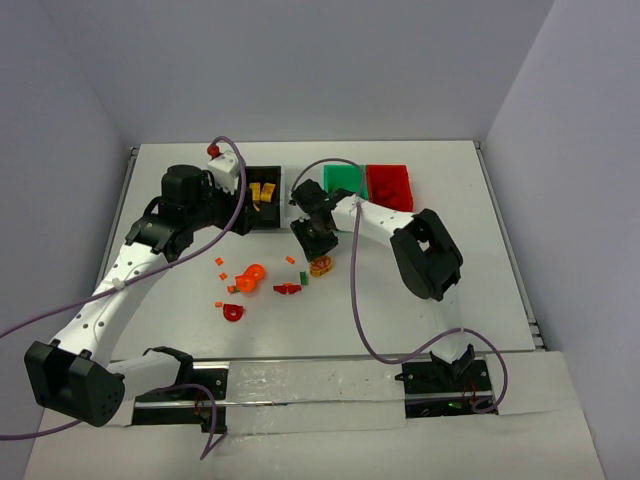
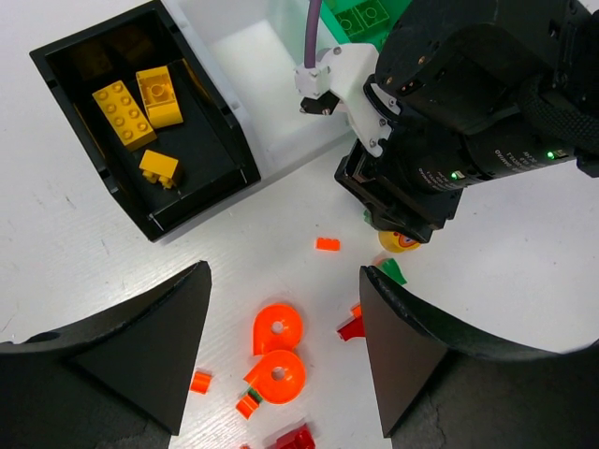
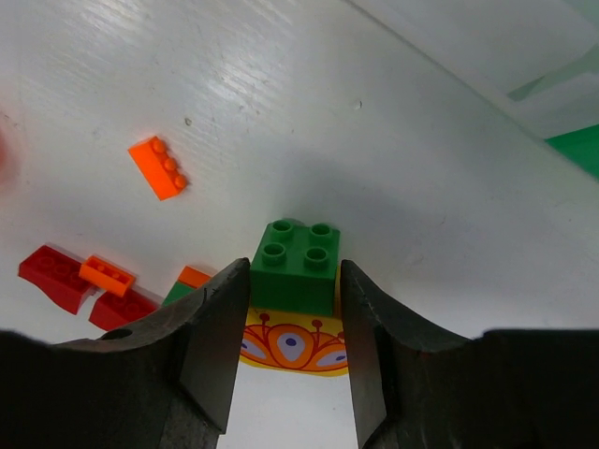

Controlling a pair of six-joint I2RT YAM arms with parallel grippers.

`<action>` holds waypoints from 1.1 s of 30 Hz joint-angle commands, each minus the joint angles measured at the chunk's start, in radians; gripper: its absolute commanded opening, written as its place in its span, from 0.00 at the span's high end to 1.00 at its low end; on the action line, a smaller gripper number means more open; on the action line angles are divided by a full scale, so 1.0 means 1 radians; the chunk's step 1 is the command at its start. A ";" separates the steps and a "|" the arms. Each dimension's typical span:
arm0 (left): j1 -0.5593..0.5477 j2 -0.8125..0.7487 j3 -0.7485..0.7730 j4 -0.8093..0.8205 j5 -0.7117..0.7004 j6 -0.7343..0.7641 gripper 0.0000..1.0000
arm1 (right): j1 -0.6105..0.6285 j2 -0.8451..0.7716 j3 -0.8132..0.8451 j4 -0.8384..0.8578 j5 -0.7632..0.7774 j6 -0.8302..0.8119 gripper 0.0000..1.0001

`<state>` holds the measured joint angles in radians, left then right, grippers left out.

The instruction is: Sort the legos into containers by color

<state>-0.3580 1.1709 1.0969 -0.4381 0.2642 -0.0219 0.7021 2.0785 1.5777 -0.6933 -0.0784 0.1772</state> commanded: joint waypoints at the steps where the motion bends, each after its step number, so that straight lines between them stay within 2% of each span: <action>1: 0.005 -0.022 0.010 -0.010 -0.010 0.008 0.26 | -0.005 -0.024 -0.021 0.009 0.024 -0.013 0.46; 5: 0.005 -0.022 0.015 -0.016 -0.014 0.010 0.26 | -0.004 -0.021 -0.017 0.007 0.030 -0.021 0.45; 10: 0.005 -0.025 0.010 -0.018 -0.014 0.011 0.26 | 0.002 -0.017 -0.017 0.000 0.028 -0.027 0.53; 16: 0.005 -0.031 0.020 -0.031 -0.011 0.011 0.26 | 0.011 -0.066 -0.018 -0.002 -0.056 -0.042 0.97; 17: 0.005 -0.033 0.024 -0.039 0.000 0.011 0.25 | 0.010 -0.090 -0.007 -0.007 -0.078 -0.044 0.99; 21: 0.007 -0.066 0.025 -0.062 0.125 0.011 0.21 | -0.003 -0.213 0.055 -0.022 -0.189 -0.043 1.00; 25: 0.007 -0.107 -0.002 -0.033 0.255 -0.047 0.14 | -0.065 -0.335 0.103 0.046 -0.237 0.030 1.00; 27: 0.007 -0.116 -0.018 0.004 0.289 -0.081 0.12 | -0.093 -0.387 0.078 0.105 -0.232 0.126 1.00; 30: 0.004 -0.115 -0.022 0.063 0.305 -0.155 0.08 | -0.111 -0.477 0.032 0.229 -0.144 0.251 1.00; 33: 0.004 -0.080 0.005 0.107 0.265 -0.213 0.07 | -0.110 -0.480 0.045 0.243 -0.067 0.341 1.00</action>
<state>-0.3565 1.0644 1.0779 -0.4411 0.5025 -0.1259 0.5870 1.6200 1.6100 -0.5421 -0.2380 0.3492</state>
